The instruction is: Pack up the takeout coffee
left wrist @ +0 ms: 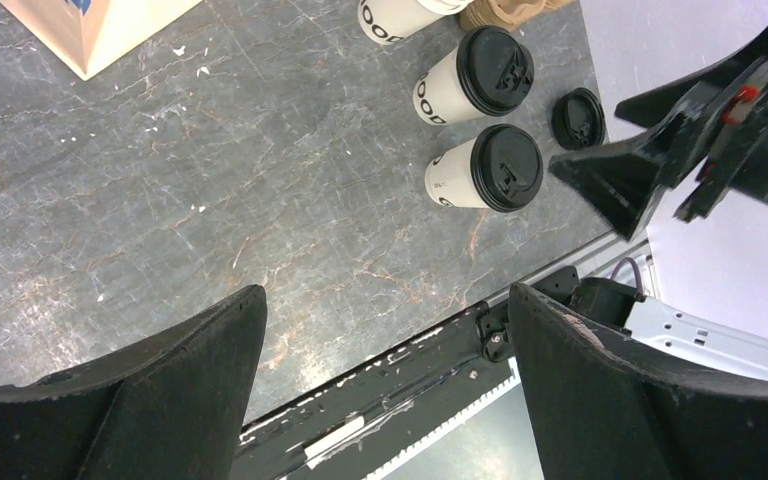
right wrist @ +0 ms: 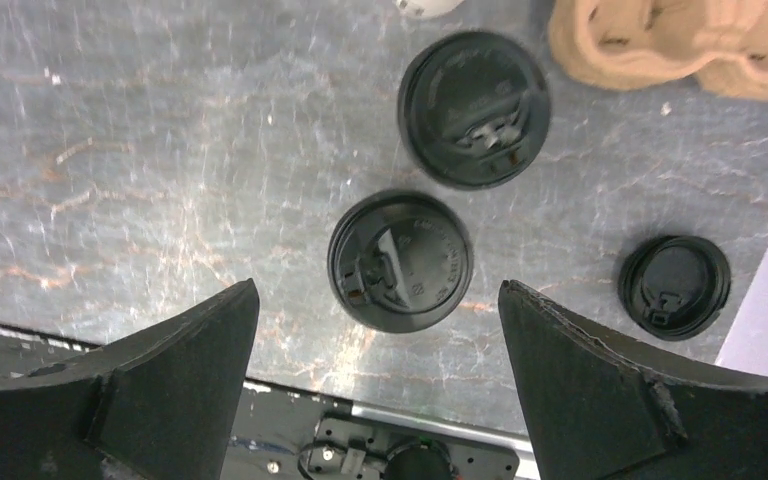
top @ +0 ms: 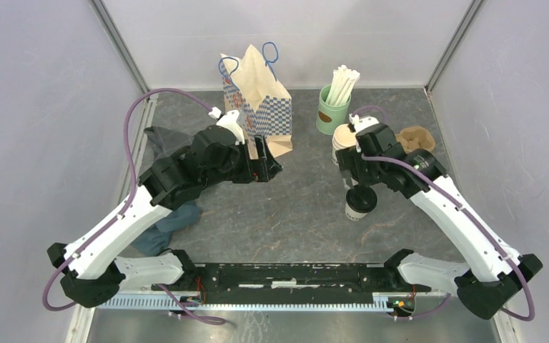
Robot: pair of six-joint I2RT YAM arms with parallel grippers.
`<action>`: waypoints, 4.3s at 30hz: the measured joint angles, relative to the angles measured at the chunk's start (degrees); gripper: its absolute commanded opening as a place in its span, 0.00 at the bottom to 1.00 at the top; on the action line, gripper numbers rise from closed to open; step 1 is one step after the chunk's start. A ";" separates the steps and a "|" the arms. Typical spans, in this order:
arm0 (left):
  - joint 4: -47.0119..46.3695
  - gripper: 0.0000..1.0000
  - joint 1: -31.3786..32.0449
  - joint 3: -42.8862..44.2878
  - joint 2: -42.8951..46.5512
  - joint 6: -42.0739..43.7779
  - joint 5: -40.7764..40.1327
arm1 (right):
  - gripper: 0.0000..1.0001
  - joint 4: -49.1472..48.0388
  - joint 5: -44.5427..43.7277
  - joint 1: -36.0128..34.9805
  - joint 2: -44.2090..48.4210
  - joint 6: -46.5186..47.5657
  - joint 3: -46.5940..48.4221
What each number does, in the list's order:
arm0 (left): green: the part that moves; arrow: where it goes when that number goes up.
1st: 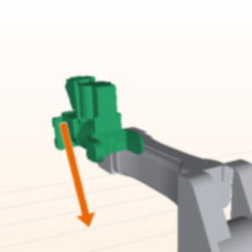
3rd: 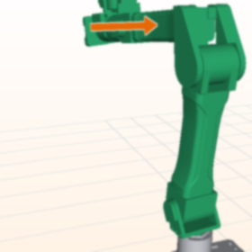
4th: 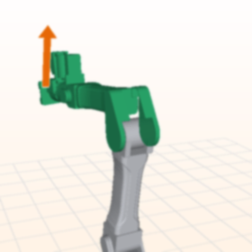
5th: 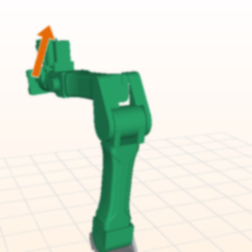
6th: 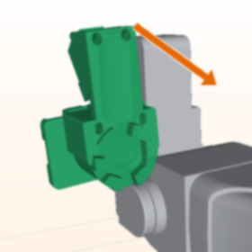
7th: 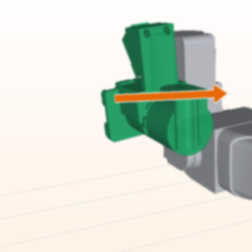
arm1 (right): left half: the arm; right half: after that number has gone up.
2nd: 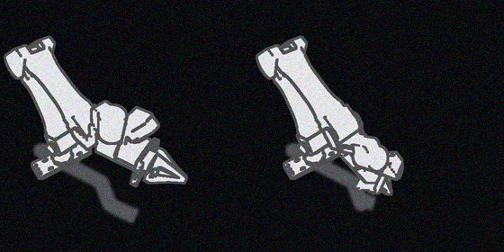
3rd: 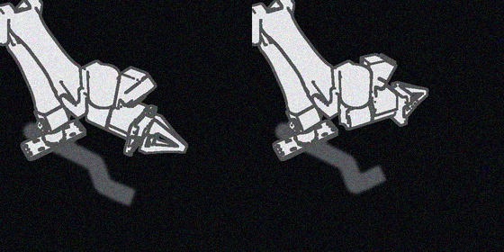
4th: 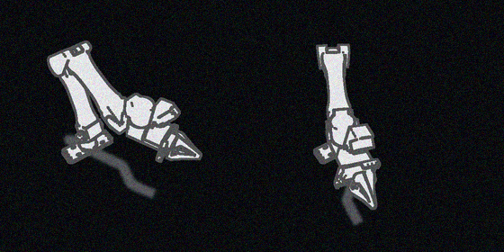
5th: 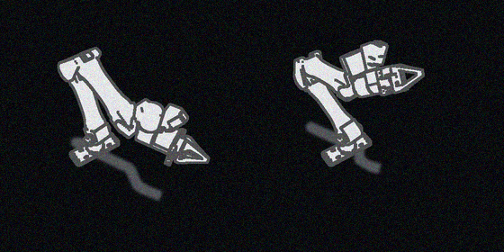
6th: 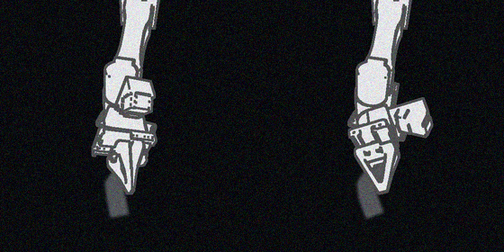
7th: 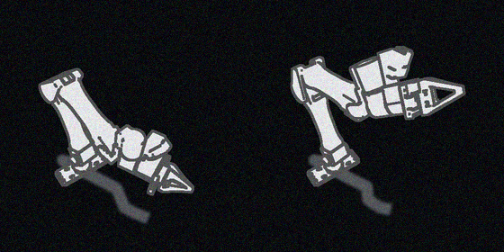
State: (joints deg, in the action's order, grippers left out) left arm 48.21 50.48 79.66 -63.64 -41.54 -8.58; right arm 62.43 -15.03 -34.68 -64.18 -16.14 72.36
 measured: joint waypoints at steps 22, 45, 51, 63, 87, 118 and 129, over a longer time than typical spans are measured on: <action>3.23 0.98 -0.63 27.45 -14.05 20.90 3.17 | 0.56 -33.14 35.28 57.94 -18.97 -8.28 -12.96; 4.66 0.98 -0.63 26.12 -17.22 30.77 6.16 | 0.33 -49.27 41.97 57.77 -25.57 -14.08 -18.97; 4.68 0.98 -0.63 26.12 -17.27 30.77 6.14 | 0.28 -49.18 41.90 57.70 -26.99 -15.04 -17.88; 4.68 0.98 -0.63 26.12 -17.46 30.86 6.16 | 0.46 -43.60 39.93 57.57 -27.89 -15.52 -12.66; 4.92 0.98 -0.90 25.83 -17.46 31.30 6.10 | 0.55 -22.60 7.15 41.57 -43.98 21.35 17.22; 4.92 0.99 -0.90 24.09 -17.44 31.36 5.88 | 0.53 -23.76 13.51 44.46 -45.31 23.54 15.39; 4.92 0.99 -0.90 24.09 -17.44 31.36 5.86 | 0.40 -23.74 13.53 44.48 -45.72 23.52 16.13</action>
State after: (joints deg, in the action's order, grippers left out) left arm 53.12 49.58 103.74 -81.08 -10.17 -2.72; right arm 38.70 -1.50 9.80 -109.91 7.38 88.49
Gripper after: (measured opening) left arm 0.983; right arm 0.472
